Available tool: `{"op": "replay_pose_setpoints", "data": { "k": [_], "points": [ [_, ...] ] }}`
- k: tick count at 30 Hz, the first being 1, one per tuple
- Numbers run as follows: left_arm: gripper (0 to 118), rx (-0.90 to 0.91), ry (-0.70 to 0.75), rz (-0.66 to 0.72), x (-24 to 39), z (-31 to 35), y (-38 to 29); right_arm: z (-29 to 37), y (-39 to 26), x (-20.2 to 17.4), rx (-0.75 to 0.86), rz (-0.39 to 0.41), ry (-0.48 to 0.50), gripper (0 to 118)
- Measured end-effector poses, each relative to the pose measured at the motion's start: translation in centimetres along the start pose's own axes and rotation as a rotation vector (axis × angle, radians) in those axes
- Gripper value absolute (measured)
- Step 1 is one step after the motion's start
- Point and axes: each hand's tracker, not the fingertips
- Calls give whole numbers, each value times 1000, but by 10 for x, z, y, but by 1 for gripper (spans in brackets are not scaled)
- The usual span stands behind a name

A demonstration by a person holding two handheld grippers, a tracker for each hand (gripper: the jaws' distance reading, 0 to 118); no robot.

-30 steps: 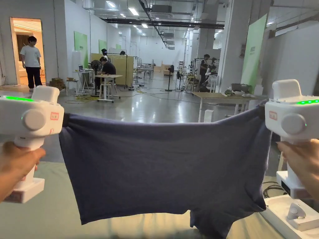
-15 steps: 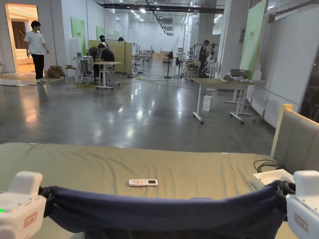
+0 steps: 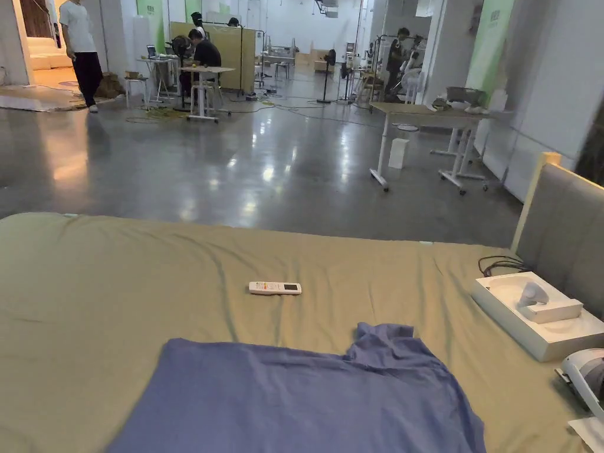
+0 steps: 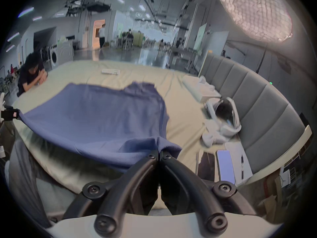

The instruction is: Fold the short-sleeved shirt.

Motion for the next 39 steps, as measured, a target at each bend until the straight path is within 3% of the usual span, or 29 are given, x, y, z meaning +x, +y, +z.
{"op": "replay_pose_setpoints", "data": {
  "k": [10, 14, 17, 18, 20, 22, 23, 25, 27, 31, 36, 38, 39],
  "points": [
    [4, -203, 24, -72, 9, -42, -23, -58, -40, -12, -262, 54, 12, 0],
    [4, -287, 19, -70, 7, -63, -29, -74, -46, -14, -302, 22, 5, 2],
    [7, -300, 14, -19, 4, -70, -33, -78, -48, -17, -329, -6, 1, 16],
    [13, -290, 8, 12, 3, -69, -32, -77, -48, -17, -331, -12, -5, 30],
    [16, -301, -4, 51, -1, -66, -26, -69, -44, -16, -317, -26, -19, 32],
    [31, -304, 4, 94, -4, -60, -16, -54, -32, -13, -254, -60, -23, 35],
    [39, -274, 0, 114, -7, -55, -10, -48, -24, -11, -222, -69, -34, 44],
    [42, -188, -25, 152, -8, -43, 6, -36, -4, -7, -150, -92, -60, 60],
    [44, -112, -36, 169, -6, -32, 25, -25, 16, -4, -47, -122, -65, 65],
    [49, 75, -73, 157, 12, -15, 61, -10, 54, -11, 180, -185, -17, 65],
    [49, 301, -53, 97, 48, 2, 93, -2, 87, -41, 397, -204, -1, 63],
    [48, 385, -61, 99, 62, 10, 101, -2, 96, -53, 473, -216, -7, 55],
    [42, 422, -67, 93, 70, 13, 105, -1, 100, -58, 504, -222, -13, 45]
  ]
}}
